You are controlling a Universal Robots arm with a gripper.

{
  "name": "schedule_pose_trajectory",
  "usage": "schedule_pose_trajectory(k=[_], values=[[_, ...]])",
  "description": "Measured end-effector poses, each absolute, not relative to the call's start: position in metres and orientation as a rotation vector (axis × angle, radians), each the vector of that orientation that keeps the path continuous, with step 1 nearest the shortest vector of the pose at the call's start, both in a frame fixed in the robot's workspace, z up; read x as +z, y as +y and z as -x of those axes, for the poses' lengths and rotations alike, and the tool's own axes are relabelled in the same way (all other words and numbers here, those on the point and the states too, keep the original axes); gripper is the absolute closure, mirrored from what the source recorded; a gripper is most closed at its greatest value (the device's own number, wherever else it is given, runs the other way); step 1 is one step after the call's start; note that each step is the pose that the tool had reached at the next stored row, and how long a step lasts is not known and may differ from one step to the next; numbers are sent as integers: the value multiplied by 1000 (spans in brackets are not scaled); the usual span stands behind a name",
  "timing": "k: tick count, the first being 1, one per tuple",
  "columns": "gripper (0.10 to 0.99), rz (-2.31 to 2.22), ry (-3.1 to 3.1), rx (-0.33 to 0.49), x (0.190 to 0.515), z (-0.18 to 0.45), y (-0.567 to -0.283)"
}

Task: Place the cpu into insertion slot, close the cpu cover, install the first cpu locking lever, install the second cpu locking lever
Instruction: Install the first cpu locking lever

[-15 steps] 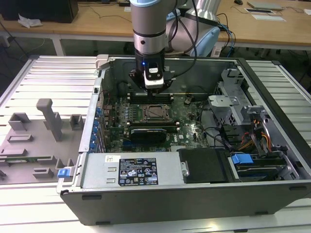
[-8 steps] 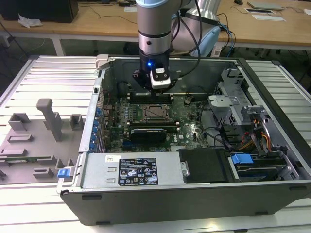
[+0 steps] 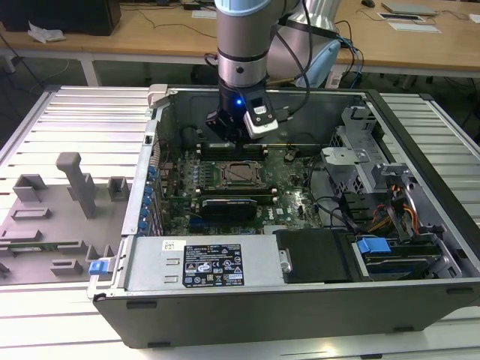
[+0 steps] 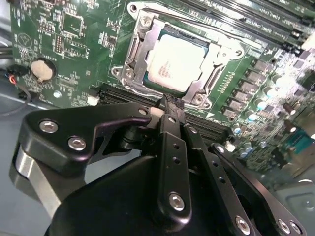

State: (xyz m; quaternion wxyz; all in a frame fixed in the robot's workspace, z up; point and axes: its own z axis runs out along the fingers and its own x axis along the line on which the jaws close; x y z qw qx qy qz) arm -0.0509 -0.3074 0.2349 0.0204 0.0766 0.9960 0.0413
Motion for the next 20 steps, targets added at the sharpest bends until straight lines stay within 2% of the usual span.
schedule_pose_trajectory(k=[8,12,20], values=[[980,-185,3094,122,235,51,-312],[980,-185,3095,115,235,52,-323],[980,-185,3103,72,234,52,-327]])
